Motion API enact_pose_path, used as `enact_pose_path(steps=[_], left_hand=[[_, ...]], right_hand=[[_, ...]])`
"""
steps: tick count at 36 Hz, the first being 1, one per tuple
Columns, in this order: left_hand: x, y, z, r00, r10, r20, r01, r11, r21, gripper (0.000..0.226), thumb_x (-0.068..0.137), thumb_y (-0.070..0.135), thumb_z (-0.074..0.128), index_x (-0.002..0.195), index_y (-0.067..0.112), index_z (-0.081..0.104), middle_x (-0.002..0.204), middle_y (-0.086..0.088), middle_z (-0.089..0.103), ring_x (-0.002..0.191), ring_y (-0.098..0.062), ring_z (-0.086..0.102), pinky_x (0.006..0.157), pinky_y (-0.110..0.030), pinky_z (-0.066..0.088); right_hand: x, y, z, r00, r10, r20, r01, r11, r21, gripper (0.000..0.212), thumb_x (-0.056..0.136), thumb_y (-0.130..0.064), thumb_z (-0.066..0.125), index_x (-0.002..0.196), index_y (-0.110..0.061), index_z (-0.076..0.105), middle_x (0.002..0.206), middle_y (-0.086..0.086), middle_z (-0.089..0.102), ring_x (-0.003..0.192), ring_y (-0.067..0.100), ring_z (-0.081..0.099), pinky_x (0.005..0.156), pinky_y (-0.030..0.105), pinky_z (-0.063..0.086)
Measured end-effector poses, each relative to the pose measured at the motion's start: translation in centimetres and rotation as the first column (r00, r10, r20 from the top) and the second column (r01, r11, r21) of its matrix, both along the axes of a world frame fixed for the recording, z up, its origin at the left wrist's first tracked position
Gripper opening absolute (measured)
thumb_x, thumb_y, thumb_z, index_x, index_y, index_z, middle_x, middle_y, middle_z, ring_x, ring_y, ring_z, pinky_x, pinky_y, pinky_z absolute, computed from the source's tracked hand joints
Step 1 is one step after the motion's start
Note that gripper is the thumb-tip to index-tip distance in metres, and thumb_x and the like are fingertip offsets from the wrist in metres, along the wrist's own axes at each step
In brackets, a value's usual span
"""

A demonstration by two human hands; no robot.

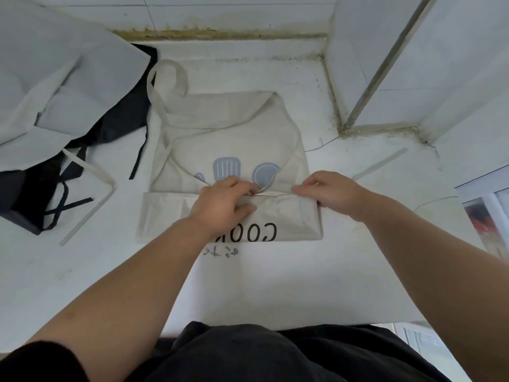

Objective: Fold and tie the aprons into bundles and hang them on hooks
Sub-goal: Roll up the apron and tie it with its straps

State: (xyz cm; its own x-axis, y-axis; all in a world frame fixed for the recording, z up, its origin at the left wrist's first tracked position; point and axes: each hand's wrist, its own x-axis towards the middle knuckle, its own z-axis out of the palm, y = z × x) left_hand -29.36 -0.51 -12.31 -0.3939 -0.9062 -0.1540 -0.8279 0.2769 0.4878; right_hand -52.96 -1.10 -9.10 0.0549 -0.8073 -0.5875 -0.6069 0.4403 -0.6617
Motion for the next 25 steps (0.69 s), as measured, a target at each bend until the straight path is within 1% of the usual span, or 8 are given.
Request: enact_pose_path(steps=[1, 3, 7, 12, 16, 20, 22, 25], left_hand=[[0.0, 0.0, 0.0, 1.0, 0.01, -0.002, -0.01, 1.0, 0.006, 0.034, 0.088, 0.041, 0.062, 0.12, 0.03, 0.06, 0.114, 0.011, 0.054, 0.113, -0.013, 0.051, 0.097, -0.036, 0.037], [0.1, -0.2, 0.2, 0.999, 0.032, -0.023, -0.031, 0.998, 0.056, 0.036, 0.083, 0.054, 0.064, 0.114, 0.035, 0.061, 0.107, 0.016, 0.053, 0.109, -0.007, 0.051, 0.1, -0.037, 0.035], [0.1, -0.9, 0.6, 0.998, 0.027, -0.054, -0.018, 0.987, 0.157, 0.055, 0.065, 0.076, 0.058, 0.112, 0.046, 0.06, 0.104, 0.016, 0.051, 0.105, -0.005, 0.05, 0.1, -0.043, 0.04], [-0.4, -1.6, 0.9, 1.0, -0.014, 0.013, 0.011, 0.981, 0.192, 0.054, 0.069, 0.074, 0.058, 0.116, 0.048, 0.061, 0.105, 0.014, 0.044, 0.112, -0.009, 0.043, 0.102, -0.045, 0.037], [-1.0, -2.2, 1.2, 0.991, -0.048, 0.121, 0.018, 0.971, 0.237, 0.04, 0.081, 0.066, 0.056, 0.094, 0.031, 0.07, 0.093, 0.004, 0.052, 0.101, -0.019, 0.047, 0.095, -0.044, 0.04], [-1.1, -2.6, 1.2, 0.991, -0.037, 0.127, 0.003, 0.965, 0.261, 0.043, 0.091, 0.055, 0.051, 0.061, 0.024, 0.05, 0.068, 0.007, 0.05, 0.081, -0.018, 0.047, 0.077, -0.036, 0.035], [-1.0, -2.5, 1.0, 0.99, -0.01, 0.141, -0.024, 0.971, 0.237, 0.039, 0.093, 0.053, 0.048, 0.063, 0.028, 0.047, 0.069, 0.01, 0.051, 0.082, -0.015, 0.047, 0.077, -0.035, 0.031], [-0.8, -2.1, 0.8, 0.991, 0.062, 0.116, -0.081, 0.982, 0.168, 0.024, 0.093, 0.051, 0.049, 0.084, 0.03, 0.055, 0.082, 0.01, 0.06, 0.09, -0.013, 0.05, 0.081, -0.034, 0.025]], right_hand=[[-0.2, 0.1, 0.0, 0.998, 0.051, -0.034, -0.051, 0.999, -0.004, 0.03, 0.081, -0.039, 0.071, 0.099, -0.018, 0.061, 0.097, -0.005, 0.059, 0.092, 0.012, 0.055, 0.081, 0.024, 0.041], [-0.4, 0.3, 0.1, 0.988, 0.131, -0.081, -0.132, 0.991, -0.013, 0.035, 0.079, -0.03, 0.075, 0.109, -0.016, 0.063, 0.098, -0.006, 0.059, 0.095, 0.011, 0.055, 0.075, 0.019, 0.041], [-0.4, 0.2, 0.7, 0.947, 0.261, -0.186, -0.281, 0.955, -0.093, 0.014, 0.087, -0.025, 0.066, 0.086, -0.012, 0.065, 0.073, -0.008, 0.053, 0.069, 0.009, 0.05, 0.055, 0.017, 0.034], [-0.6, 0.3, 1.2, 0.948, 0.277, -0.158, -0.295, 0.95, -0.103, 0.019, 0.092, -0.027, 0.059, 0.078, -0.017, 0.053, 0.07, -0.007, 0.046, 0.06, 0.005, 0.041, 0.054, 0.019, 0.029], [-0.3, 0.5, 1.1, 0.934, 0.283, -0.218, -0.309, 0.946, -0.096, 0.017, 0.095, -0.029, 0.054, 0.084, -0.016, 0.051, 0.073, -0.008, 0.043, 0.066, 0.005, 0.041, 0.055, 0.018, 0.029], [0.2, 0.8, 0.4, 0.926, 0.227, -0.303, -0.275, 0.953, -0.128, 0.021, 0.097, -0.034, 0.049, 0.094, -0.013, 0.049, 0.075, -0.006, 0.045, 0.082, 0.018, 0.046, 0.066, 0.028, 0.032], [0.3, 1.0, 0.1, 0.921, 0.198, -0.335, -0.255, 0.958, -0.135, 0.026, 0.097, -0.036, 0.048, 0.103, -0.011, 0.052, 0.081, -0.001, 0.048, 0.086, 0.02, 0.046, 0.07, 0.028, 0.032], [0.5, 1.2, -0.3, 0.913, 0.158, -0.376, -0.219, 0.967, -0.127, 0.035, 0.097, -0.036, 0.048, 0.117, -0.008, 0.052, 0.098, 0.007, 0.053, 0.098, 0.026, 0.051, 0.076, 0.029, 0.036]])
